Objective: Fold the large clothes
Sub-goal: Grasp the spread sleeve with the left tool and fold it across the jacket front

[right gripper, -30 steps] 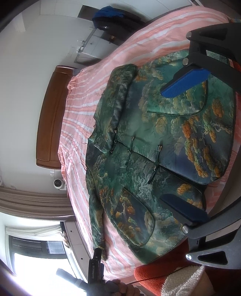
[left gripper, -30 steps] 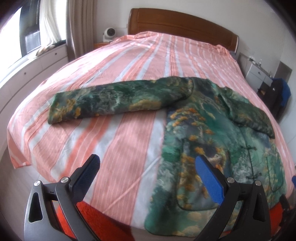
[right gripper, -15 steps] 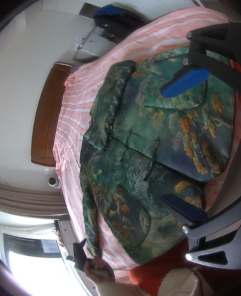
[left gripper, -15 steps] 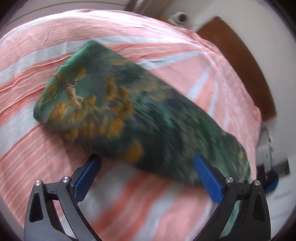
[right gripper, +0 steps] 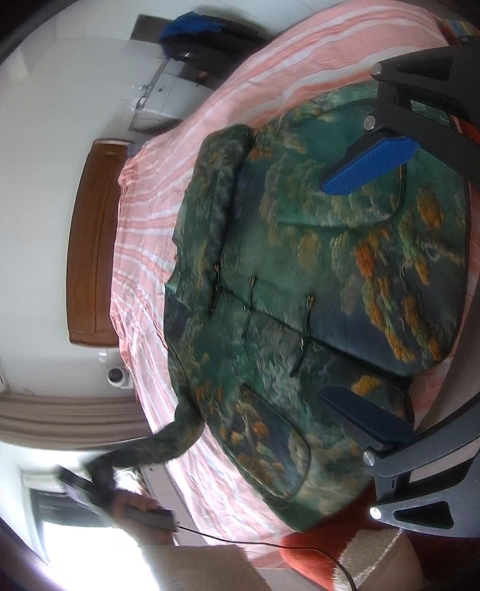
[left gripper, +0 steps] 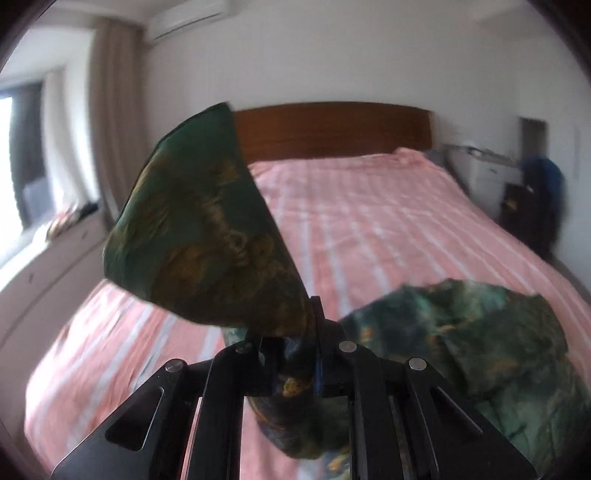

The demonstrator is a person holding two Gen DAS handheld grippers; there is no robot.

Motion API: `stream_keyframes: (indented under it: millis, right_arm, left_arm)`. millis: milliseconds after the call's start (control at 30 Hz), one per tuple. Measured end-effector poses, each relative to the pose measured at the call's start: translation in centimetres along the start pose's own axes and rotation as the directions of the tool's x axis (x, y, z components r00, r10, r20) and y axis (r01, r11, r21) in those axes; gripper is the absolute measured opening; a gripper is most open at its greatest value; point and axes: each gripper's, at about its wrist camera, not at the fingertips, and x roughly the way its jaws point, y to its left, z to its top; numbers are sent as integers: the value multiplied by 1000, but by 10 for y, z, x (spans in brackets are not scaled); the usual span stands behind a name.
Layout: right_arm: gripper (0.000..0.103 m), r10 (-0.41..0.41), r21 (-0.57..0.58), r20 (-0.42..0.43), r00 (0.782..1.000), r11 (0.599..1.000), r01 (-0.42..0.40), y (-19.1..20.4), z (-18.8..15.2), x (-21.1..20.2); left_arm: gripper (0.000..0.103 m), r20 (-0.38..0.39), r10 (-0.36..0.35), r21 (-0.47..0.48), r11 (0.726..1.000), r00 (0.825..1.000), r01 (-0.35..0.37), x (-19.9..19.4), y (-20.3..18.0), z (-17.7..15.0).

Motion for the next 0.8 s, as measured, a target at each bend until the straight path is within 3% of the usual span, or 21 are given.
stream_keyframes:
  millis: [67,100,167,200,233,300,400,500,567,633,700,767,800]
  right_arm:
    - [102,-10,26,13,1000,1000,10,-10,0,-4]
    - [102,-15,32,18,1000,999,14,-13,-1,-6]
    - [102,-30,48,31,999,998,29,-20,-2,-13]
    - [102,-38,55,35,999,998,36,-25,-3,-15]
    - [102,-47,64,35,998,997,45,-30,-5,-18]
    - [102,-63,79,31,998,995,60,-37,-9,-21]
    - [102,-94,123,18,995,988,91,-56,-20,-28]
    - [102,-114,161,-1,993,980,113,-72,-30,-30]
    - [102,-117,186,-29,993,975,120,-82,-35,-24]
    - [102,-115,211,-48,992,970,122,-90,-36,-18]
    - [102,-106,234,-53,993,965,116,-95,-31,-12]
    - [102,-96,238,-46,994,966,104,-94,-25,-9]
    - [102,-91,235,-41,995,967,98,-91,-21,-8]
  left_arm:
    - [15,4,-115,143,983,993,114,5,-78,13]
    - [23,-11,-153,185,971,988,152,12,-105,12]
    - [55,-107,-237,264,930,966,257,36,-166,-6]
    - [87,-165,-246,283,916,955,285,48,-187,-19]
    - [96,-221,-240,301,905,945,300,61,-205,-35]
    - [93,-320,-213,341,883,923,323,81,-235,-79]
    - [87,-440,-192,361,857,877,369,87,-248,-127]
    - [87,-461,-229,346,844,857,411,61,-228,-137]
    - [89,-443,-256,298,862,859,411,50,-206,-127]
    - [96,-405,-267,217,901,875,376,49,-169,-107]
    - [99,-352,-242,106,949,904,295,56,-129,-91]
    - [99,-330,-155,-13,987,931,160,80,-89,-86]
    - [99,-344,-116,-59,993,932,102,94,-68,-90]
